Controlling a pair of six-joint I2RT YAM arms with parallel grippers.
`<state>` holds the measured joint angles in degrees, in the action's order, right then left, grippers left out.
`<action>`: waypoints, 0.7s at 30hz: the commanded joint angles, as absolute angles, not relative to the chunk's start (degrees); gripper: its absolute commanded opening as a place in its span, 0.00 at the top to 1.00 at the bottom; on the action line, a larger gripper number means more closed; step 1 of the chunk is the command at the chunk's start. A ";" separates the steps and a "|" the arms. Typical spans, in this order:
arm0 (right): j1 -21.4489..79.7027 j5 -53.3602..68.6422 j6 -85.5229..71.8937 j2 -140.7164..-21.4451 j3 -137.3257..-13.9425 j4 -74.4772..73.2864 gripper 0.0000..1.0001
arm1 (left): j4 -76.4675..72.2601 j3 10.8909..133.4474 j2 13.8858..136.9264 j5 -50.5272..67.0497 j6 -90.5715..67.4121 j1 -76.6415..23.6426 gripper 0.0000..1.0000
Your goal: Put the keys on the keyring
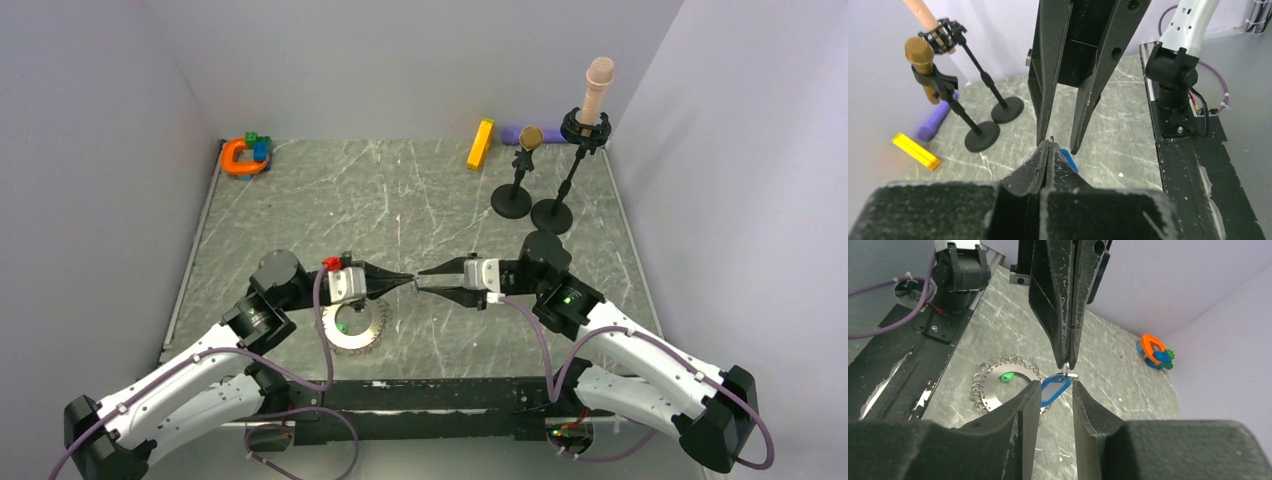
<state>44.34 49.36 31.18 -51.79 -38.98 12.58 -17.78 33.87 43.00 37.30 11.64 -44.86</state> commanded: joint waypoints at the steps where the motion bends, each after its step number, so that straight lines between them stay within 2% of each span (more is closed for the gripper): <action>1: 44.57 46.95 32.42 -51.91 -44.19 5.98 0.65 | 1.01 42.67 44.17 32.71 18.23 -46.13 1.00; 9: 44.64 45.97 32.21 -53.41 -47.10 2.94 0.65 | 20.14 53.08 50.75 25.12 23.64 -50.13 1.00; 13: 44.61 46.08 32.26 -53.94 -47.78 1.49 0.72 | 23.41 55.04 52.20 22.56 24.67 -51.18 1.00; 16: 44.60 46.44 32.27 -54.35 -47.91 0.79 0.81 | 23.08 55.15 52.03 21.86 24.70 -51.42 1.00; 21: 44.62 46.94 32.98 -55.12 -47.80 -1.56 0.84 | 23.60 55.94 52.28 21.18 24.52 -51.90 1.00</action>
